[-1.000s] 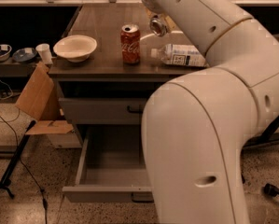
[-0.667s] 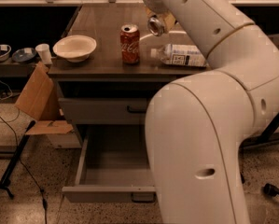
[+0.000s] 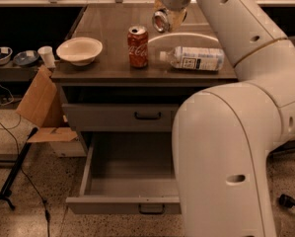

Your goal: Pick pepsi can from middle drawer and place on counter

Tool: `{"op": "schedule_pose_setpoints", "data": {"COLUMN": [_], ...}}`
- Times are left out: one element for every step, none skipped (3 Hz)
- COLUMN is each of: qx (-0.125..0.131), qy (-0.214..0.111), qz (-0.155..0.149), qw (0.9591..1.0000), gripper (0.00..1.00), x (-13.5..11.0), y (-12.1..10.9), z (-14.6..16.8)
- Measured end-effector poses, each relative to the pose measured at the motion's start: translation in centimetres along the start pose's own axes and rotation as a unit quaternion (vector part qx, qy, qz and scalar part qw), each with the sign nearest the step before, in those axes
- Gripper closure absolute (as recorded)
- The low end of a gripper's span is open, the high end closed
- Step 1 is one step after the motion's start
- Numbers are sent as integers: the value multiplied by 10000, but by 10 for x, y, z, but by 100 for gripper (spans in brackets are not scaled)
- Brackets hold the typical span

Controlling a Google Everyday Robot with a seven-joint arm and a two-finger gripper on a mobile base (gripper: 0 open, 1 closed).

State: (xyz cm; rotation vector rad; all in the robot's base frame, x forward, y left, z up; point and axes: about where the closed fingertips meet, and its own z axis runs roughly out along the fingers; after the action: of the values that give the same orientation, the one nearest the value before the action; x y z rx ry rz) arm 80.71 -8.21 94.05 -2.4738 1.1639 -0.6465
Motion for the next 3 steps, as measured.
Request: {"op": "schedule_pose_setpoints", "data": {"qx": [264, 331, 319], "qy": [-323, -517, -670], "qz": [89, 66, 83], "qw": [9991, 9981, 9972], "gripper": [100, 100, 100], "x": [-6, -13, -19], "y": [-10, -16, -17], "z": [3, 10, 19]}}
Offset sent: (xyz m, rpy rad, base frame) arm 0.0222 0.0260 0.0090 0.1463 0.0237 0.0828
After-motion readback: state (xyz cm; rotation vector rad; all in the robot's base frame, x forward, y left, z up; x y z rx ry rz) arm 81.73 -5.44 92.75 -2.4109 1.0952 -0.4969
